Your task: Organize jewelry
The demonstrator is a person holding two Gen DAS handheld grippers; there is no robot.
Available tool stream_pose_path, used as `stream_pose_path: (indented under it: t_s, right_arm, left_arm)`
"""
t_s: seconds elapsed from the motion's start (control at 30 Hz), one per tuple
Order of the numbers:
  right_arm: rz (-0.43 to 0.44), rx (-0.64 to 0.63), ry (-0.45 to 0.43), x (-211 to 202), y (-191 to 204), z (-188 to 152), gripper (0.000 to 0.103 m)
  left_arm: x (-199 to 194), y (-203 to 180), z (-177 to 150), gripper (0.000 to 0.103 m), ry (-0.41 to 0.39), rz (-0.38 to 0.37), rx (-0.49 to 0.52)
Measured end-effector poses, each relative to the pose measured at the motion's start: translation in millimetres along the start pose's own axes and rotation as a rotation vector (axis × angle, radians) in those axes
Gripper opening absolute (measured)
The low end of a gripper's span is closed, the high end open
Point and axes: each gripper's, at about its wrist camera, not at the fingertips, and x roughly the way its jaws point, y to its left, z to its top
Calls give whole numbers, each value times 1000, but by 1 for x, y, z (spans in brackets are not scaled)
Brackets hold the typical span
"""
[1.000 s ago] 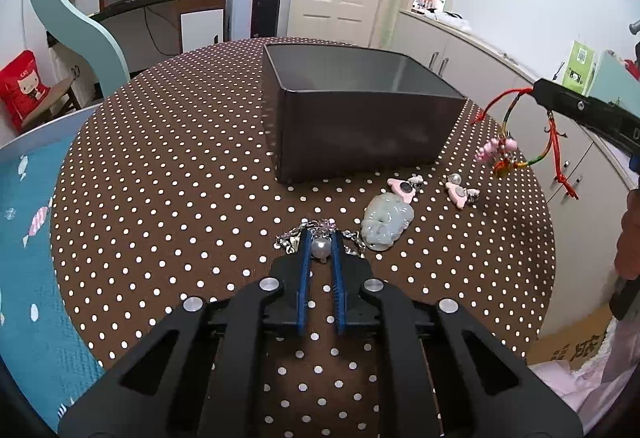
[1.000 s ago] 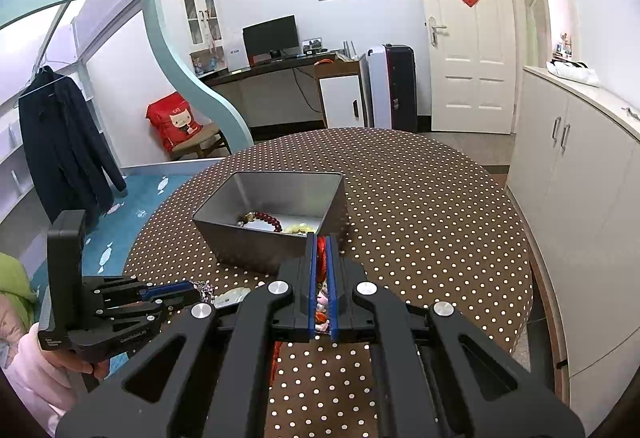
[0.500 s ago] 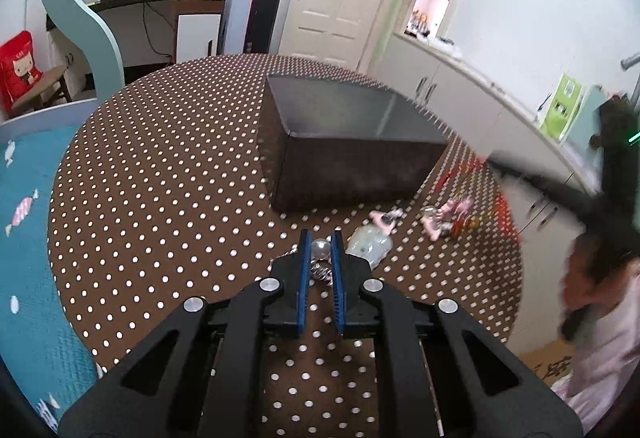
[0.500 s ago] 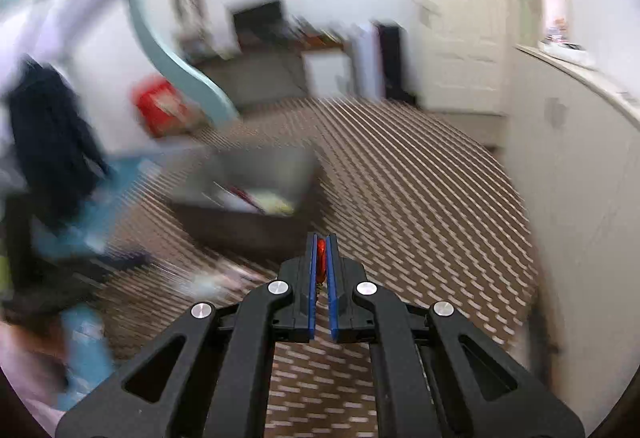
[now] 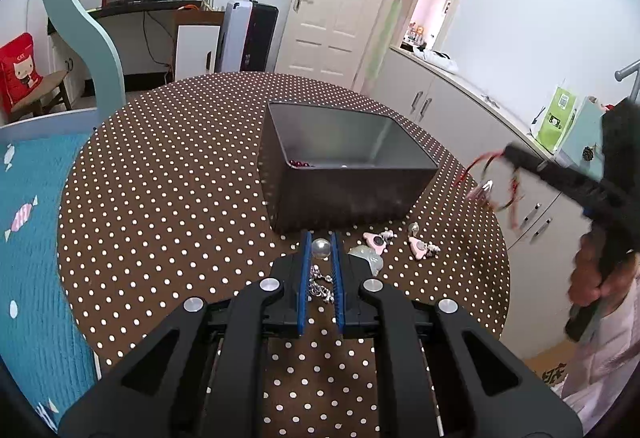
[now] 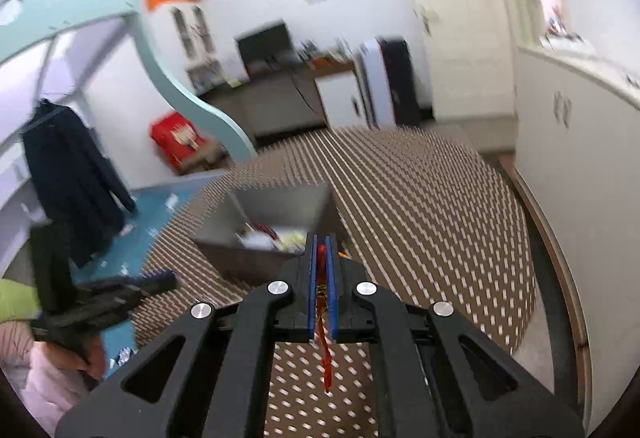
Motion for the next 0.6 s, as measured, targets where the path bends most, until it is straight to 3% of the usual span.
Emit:
stream_pose_path:
  t_s: [0.07,0.17,0.23,0.37,0.47,0.6]
  right_arm:
    - [-21,-40,-5,-2,0,2,4]
    - [-191,-52,148,31,-14,-18,4]
    - [-173,84,230,44,-36,-34,4]
    - [-187,83,242,41,-38,-38,4]
    - [-156,87,199,29,-26,-29,4]
    - [20,45,20,-15,1,-3,4]
  left_arm:
    - [0,1,0,10,-2,-2,-6]
    - [1,1,-2,10,4,-8,-11]
    - [1,0,-4,10,8,-9,-9]
    - [2,0,-4,10,13,-11,-5]
    - [4,-1,-3,10,12,-12,-9]
    - [6,-3,-2,10,15,-11,-3]
